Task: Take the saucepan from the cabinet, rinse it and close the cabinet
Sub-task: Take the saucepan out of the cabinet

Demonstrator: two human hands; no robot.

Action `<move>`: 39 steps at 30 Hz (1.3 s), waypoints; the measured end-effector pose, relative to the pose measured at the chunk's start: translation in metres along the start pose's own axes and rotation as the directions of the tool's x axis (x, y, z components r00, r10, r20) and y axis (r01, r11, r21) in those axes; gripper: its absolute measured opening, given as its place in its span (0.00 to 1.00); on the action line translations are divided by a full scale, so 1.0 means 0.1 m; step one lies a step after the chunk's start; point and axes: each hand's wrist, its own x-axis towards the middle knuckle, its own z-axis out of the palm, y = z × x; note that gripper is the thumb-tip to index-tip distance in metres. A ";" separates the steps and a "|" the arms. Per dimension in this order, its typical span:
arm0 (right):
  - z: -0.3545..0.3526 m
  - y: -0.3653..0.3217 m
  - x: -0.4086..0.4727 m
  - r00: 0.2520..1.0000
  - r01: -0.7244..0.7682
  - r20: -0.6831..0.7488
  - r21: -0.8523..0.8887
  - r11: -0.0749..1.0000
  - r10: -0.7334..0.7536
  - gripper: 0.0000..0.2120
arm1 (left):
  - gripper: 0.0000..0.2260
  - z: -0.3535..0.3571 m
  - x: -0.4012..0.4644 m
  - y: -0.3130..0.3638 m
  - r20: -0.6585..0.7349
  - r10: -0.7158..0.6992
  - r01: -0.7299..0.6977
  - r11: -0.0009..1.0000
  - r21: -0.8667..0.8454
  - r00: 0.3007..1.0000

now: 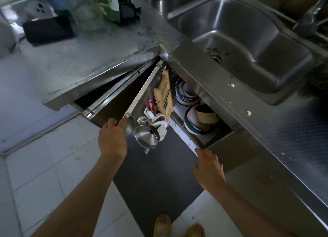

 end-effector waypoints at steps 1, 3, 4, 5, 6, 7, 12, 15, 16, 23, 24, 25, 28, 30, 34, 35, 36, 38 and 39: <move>-0.02 -0.02 0.00 1.000 -0.003 -0.004 0.006 1.000 0.003 0.22 | 0.29 0.00 0.01 0.06 -0.027 0.039 -0.039 0.999 -0.007 0.999; -0.05 -0.04 0.01 1.000 -0.008 -0.018 0.017 1.000 0.008 0.22 | 0.29 0.01 0.05 0.23 -0.085 0.181 -0.185 0.982 -0.040 0.980; -0.06 -0.05 0.03 1.000 -0.014 -0.023 0.024 1.000 0.015 0.21 | 0.28 0.03 0.08 0.33 -0.096 0.267 -0.273 0.960 -0.059 0.959; -0.08 -0.06 0.05 0.999 -0.024 -0.026 0.033 0.999 0.025 0.21 | 0.26 0.06 0.12 0.44 -0.092 0.343 -0.351 0.933 -0.084 0.935; -0.09 -0.06 0.08 0.999 -0.040 -0.030 0.046 0.998 0.041 0.20 | 0.25 0.09 0.16 0.55 -0.074 0.404 -0.410 0.906 -0.105 0.912; -0.11 -0.07 0.12 0.997 -0.060 -0.034 0.059 0.996 0.062 0.20 | 0.24 0.13 0.23 0.65 -0.049 0.452 -0.454 0.884 -0.108 0.891; -0.13 -0.14 0.42 0.972 -0.214 -0.067 0.143 0.966 0.225 0.21 | 0.22 0.42 0.74 1.00 0.046 0.613 -0.602 0.786 -0.143 0.789; -0.12 -0.26 0.67 0.952 -0.283 -0.075 0.158 0.946 0.298 0.22 | 0.21 0.57 1.11 1.11 0.080 0.665 -0.653 0.745 -0.136 0.742; -0.12 -0.32 0.75 0.947 -0.300 -0.073 0.159 0.941 0.314 0.22 | 0.21 0.61 1.20 1.13 0.099 0.674 -0.661 0.738 -0.136 0.732; 0.00 -0.42 1.34 0.886 -0.401 -0.137 0.257 0.879 0.444 0.22 | 0.20 1.04 1.53 1.45 0.168 0.700 -0.676 0.715 -0.182 0.695; 0.05 -0.39 1.40 0.883 -0.406 -0.136 0.260 0.876 0.450 0.22 | 0.20 1.09 1.56 1.49 0.166 0.706 -0.682 0.708 -0.185 0.688; 0.10 -0.36 1.47 0.884 -0.406 -0.132 0.256 0.877 0.448 0.23 | 0.20 1.14 1.59 1.51 0.156 0.713 -0.689 0.701 -0.184 0.684; 0.26 -0.29 1.65 0.891 -0.398 -0.120 0.259 0.880 0.438 0.24 | 0.19 1.26 1.67 1.40 0.078 0.742 -0.731 0.670 -0.132 0.666; 0.34 -0.28 1.77 0.898 -0.381 -0.122 0.261 0.887 0.422 0.25 | 0.19 1.30 1.70 1.29 0.032 0.780 -0.779 0.626 -0.044 0.625; 0.41 -0.36 1.93 0.897 -0.363 -0.147 0.293 0.884 0.417 0.25 | 0.21 1.31 1.76 1.20 0.077 0.814 -0.818 0.573 0.052 0.576; 0.42 -0.38 1.96 0.899 -0.355 -0.150 0.305 0.884 0.413 0.24 | 0.21 1.31 1.80 1.17 0.081 0.813 -0.817 0.572 0.072 0.576; 0.43 -0.40 1.99 0.901 -0.349 -0.147 0.316 0.882 0.409 0.24 | 0.21 1.31 1.83 1.12 0.081 0.816 -0.819 0.566 0.094 0.573; 0.44 -0.43 2.04 0.907 -0.339 -0.140 0.323 0.884 0.398 0.24 | 0.22 1.31 1.91 0.98 0.099 0.822 -0.825 0.546 0.145 0.561; 0.46 -0.44 2.06 0.908 -0.335 -0.139 0.324 0.885 0.394 0.25 | 0.22 1.30 1.94 0.93 0.115 0.819 -0.824 0.543 0.162 0.563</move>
